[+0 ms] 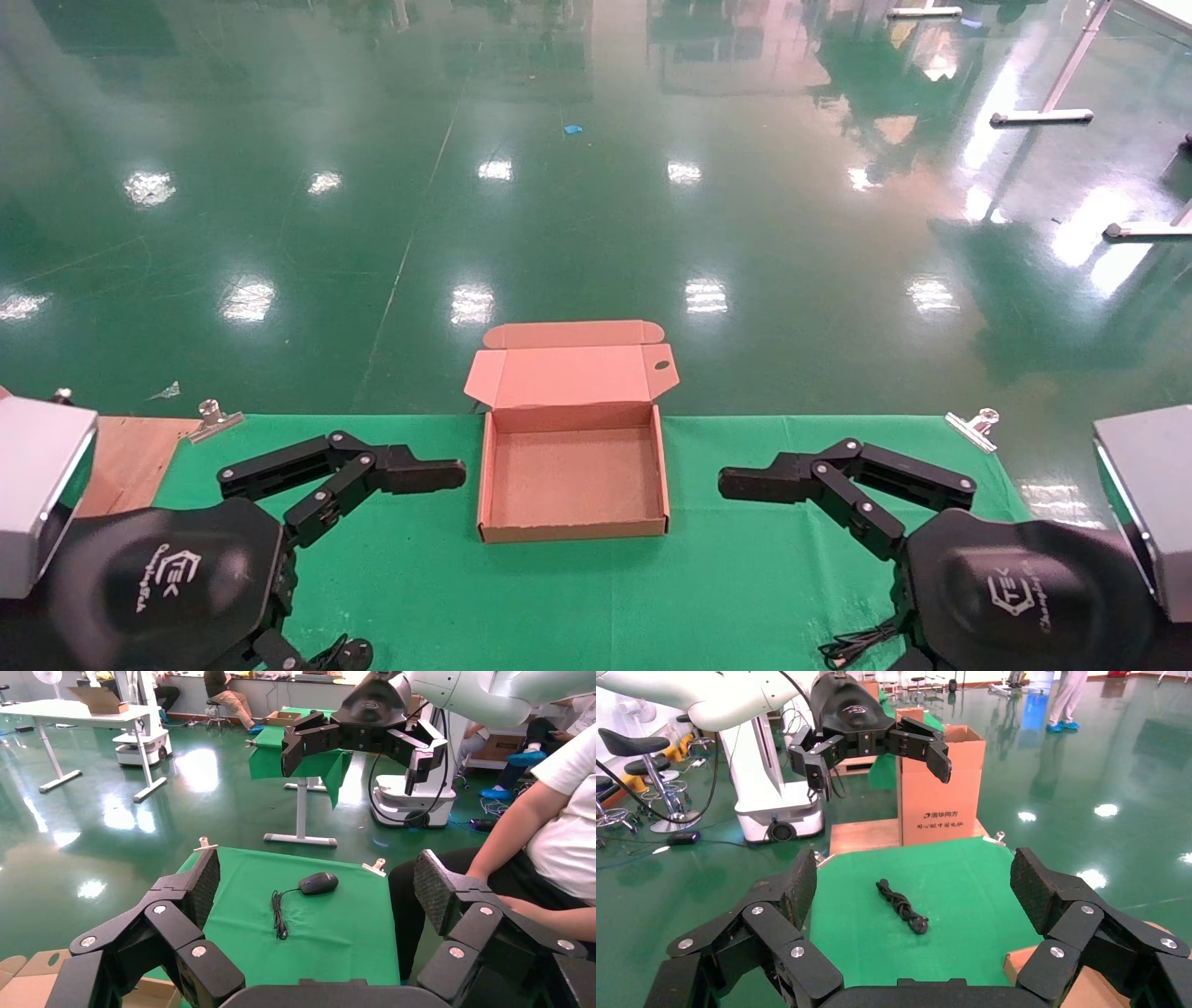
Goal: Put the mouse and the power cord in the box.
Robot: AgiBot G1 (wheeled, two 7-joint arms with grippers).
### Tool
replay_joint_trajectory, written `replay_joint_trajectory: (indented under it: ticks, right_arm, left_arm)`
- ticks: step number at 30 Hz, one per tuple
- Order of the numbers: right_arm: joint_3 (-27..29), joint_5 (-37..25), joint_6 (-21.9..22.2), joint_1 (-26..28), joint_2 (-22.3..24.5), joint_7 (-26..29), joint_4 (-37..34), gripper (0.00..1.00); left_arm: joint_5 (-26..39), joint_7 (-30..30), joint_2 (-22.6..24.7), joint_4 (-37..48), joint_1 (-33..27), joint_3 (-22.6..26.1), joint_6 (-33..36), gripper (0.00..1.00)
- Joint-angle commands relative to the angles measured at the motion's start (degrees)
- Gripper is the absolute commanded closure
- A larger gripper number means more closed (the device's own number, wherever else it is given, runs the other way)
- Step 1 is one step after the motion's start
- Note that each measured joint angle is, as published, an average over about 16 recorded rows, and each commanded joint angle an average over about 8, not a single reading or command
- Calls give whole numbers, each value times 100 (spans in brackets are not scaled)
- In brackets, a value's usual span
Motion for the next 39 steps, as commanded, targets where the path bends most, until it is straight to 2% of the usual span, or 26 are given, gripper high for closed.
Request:
replay_joint_trajectory:
  ticks: [1, 35, 39]
  right_arm:
    - [0, 0, 0, 0, 0, 0, 0, 0]
    - [18, 12, -12, -9, 9, 1, 6, 0]
    - [-85, -141, -29, -32, -21, -23, -39, 0]
  left_arm:
    - [0, 0, 0, 0, 0, 0, 0, 0]
    - [0, -2, 1, 1, 5, 1, -2, 0]
    - [239, -15, -9, 18, -25, 120, 33, 0]
